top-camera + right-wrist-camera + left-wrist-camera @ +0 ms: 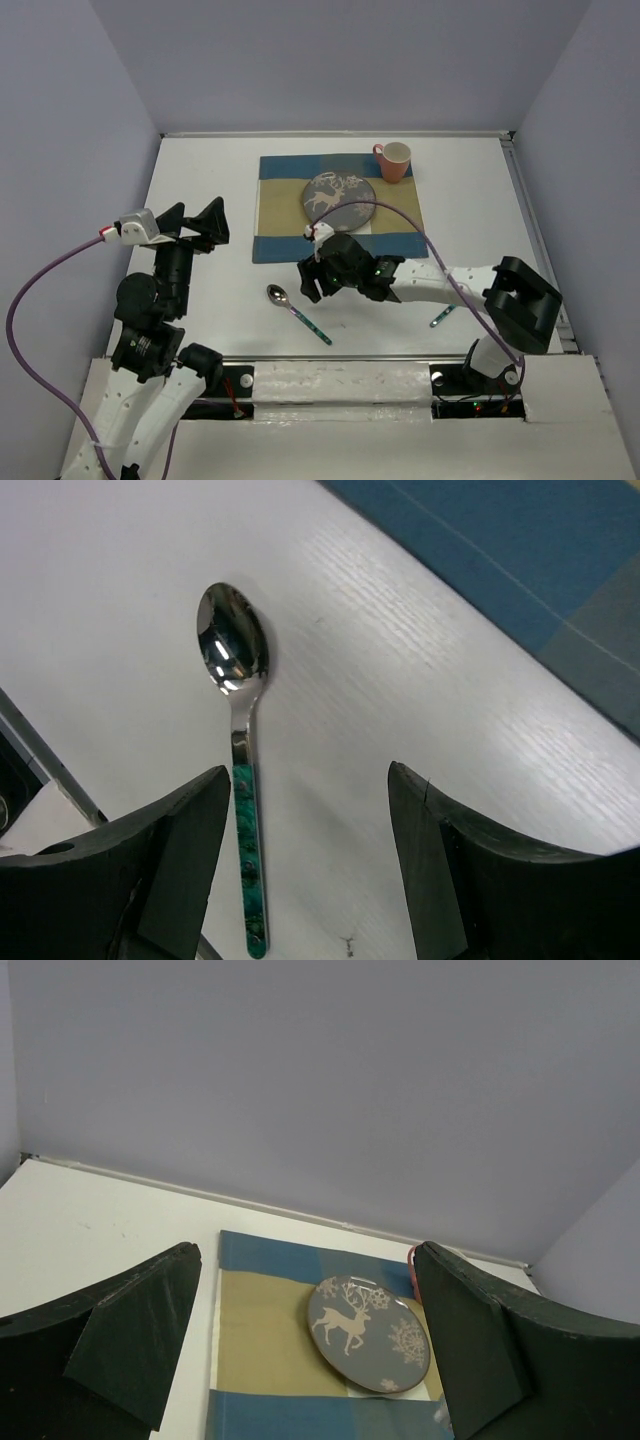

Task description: Set the dinner table for one person

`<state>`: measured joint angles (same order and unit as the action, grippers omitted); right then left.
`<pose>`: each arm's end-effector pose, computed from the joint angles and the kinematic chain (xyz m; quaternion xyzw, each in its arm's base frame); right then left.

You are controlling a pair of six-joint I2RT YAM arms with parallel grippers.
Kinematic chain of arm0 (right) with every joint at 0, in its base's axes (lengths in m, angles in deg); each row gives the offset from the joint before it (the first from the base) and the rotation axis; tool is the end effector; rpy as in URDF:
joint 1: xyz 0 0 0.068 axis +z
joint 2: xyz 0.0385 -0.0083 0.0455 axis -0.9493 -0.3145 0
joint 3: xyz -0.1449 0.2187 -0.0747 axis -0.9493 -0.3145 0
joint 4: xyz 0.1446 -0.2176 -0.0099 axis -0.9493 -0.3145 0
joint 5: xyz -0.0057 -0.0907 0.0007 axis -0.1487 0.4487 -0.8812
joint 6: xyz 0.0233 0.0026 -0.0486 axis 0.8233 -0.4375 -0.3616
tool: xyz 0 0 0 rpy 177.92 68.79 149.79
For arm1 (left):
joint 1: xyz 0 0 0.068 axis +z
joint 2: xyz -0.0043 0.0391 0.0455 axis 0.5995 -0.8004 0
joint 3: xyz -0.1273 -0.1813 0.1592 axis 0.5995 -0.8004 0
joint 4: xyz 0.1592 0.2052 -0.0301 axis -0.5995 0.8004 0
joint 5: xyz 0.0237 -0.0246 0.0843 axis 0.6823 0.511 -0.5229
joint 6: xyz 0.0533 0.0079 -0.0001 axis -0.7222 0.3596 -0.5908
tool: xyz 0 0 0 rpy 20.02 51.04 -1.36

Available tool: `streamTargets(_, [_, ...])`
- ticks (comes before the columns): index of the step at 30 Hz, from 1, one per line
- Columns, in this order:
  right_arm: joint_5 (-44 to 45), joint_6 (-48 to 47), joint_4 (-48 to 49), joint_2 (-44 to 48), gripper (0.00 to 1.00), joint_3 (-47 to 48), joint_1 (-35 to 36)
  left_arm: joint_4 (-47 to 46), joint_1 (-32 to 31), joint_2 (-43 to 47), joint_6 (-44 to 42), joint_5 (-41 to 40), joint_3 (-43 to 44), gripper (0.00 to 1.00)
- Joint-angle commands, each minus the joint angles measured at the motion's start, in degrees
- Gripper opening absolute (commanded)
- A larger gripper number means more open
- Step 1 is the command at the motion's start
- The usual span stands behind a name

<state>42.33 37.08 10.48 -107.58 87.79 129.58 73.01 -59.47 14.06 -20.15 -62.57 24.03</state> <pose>0.1849 0.2923 0.2160 -0.2918 0.8480 0.2607 0.3575 0.0887 -0.0261 0.3908 -0.0784 0.5498 -0.1856 0.8106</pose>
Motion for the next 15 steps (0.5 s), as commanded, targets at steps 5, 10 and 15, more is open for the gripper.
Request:
streamTargets(5, [5.8, -1.4, 2.2, -7.8, 0.71, 7.7, 6.9, -2.3, 0.5, 0.0, -1.1, -0.4, 0.1, 0.99])
streamTargets(10, [7.7, -2.3, 0.2, -11.2, 0.71, 10.4, 8.2, -2.2, 0.5, 0.6, -1.1, -0.5, 0.1, 0.99])
streamTargets(15, [9.2, -2.8, -0.7, -12.9, 0.7, 11.6, 8.8, -2.2, 0.4, 0.8, -1.2, -0.4, 0.1, 0.99])
